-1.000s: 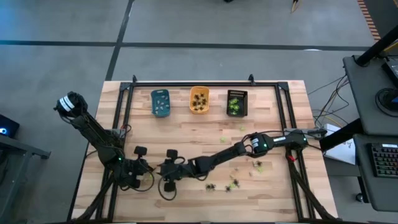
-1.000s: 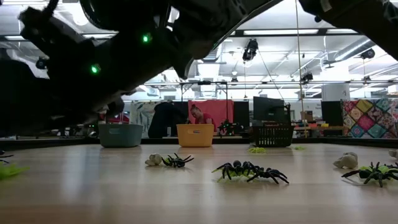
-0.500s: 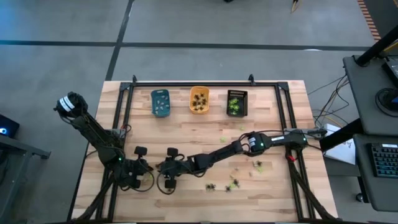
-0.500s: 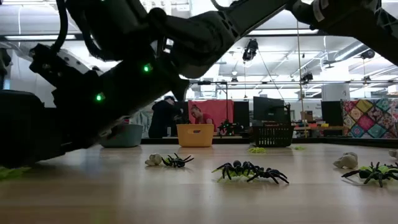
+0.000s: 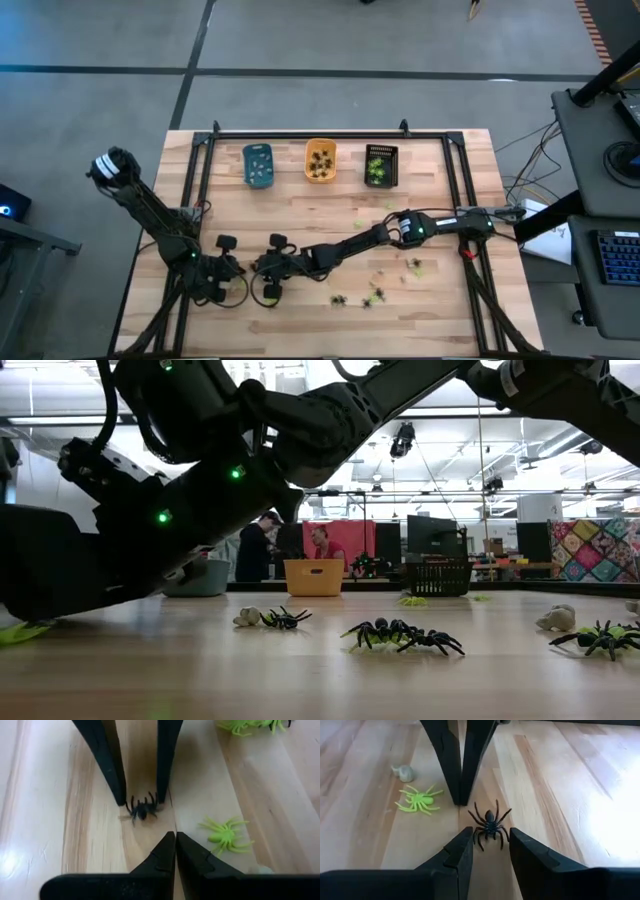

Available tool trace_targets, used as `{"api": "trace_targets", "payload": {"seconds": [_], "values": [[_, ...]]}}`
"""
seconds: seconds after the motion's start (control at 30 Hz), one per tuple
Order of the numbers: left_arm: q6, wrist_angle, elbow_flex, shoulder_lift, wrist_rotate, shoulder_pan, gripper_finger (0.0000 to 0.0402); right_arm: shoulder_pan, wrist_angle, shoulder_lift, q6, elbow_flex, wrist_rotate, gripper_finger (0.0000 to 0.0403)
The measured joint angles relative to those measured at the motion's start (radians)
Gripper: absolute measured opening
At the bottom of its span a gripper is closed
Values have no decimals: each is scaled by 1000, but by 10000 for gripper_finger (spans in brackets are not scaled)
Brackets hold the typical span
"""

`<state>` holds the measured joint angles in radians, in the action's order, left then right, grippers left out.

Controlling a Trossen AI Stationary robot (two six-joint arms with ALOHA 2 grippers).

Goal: Sort Halloween decoration
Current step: Put the black spider into the orange bin

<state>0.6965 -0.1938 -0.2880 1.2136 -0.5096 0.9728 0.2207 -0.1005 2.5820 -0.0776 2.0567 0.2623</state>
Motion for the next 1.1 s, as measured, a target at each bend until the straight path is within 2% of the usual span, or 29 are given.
{"api": "trace_targets", "payload": {"seconds": [0.13, 0.2, 0.3, 0.37, 0.63, 0.77, 0.93, 1.1], "values": [[-13, -165, -51, -40, 40, 1, 0, 0, 19, 0, -14, 0, 0, 117], [-57, -207, -84, -62, 2, 2, 0, 1, 28, -1, -19, 1, 0, 114], [-140, -174, -100, -85, -98, 0, 0, 1, 30, -1, -18, 1, 0, 110], [-183, -146, -94, -83, -129, -3, 0, 1, 32, -2, -18, 1, 0, 107], [-168, -10, -46, -31, -157, -4, 0, 1, 35, -2, -17, 1, 0, 108], [-140, -58, -64, -36, -158, -4, 0, 1, 38, -2, -19, 1, 0, 108], [-139, -228, -123, -58, -155, -1, 0, 1, 40, -3, -17, 1, 0, 101], [-266, -233, -124, -63, -124, -1, 15, 1, 40, -3, -17, 1, -1, 98]]}}
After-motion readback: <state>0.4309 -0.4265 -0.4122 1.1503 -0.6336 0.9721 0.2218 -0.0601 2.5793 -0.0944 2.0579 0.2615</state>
